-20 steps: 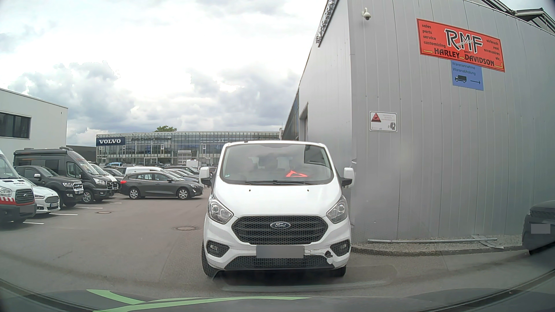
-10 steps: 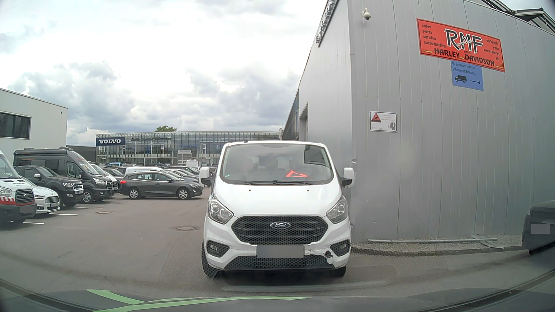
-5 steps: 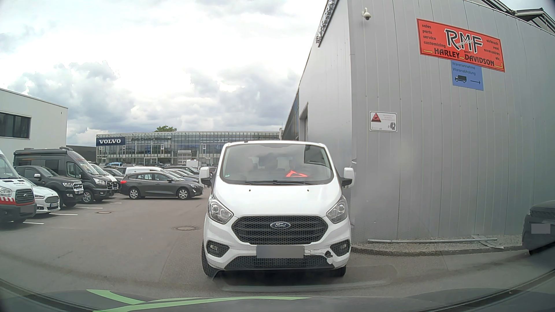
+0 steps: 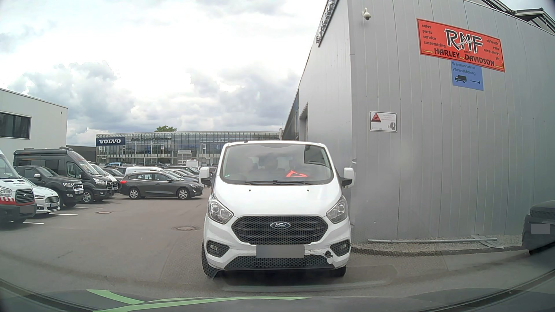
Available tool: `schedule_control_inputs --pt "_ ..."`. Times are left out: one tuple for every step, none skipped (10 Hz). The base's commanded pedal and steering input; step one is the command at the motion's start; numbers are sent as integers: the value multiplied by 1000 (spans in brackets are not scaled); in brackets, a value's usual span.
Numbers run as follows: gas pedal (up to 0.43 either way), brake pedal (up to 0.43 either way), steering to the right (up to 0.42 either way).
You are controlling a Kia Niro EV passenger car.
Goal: Follow the waypoints while adhering to traffic rules and regulations
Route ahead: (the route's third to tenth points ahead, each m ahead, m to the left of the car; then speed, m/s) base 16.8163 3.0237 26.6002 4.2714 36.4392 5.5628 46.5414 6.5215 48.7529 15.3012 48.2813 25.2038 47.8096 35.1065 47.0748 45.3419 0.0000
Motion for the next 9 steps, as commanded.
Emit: schedule_control_inputs --pt "0 439 -462" --pt "0 433 -462" --pt "0 439 -462" --pt "0 433 -462" --pt "0 433 -462" --pt "0 433 -462" --pt "0 433 -462" --pt "0 433 -462" --pt "0 433 -462"
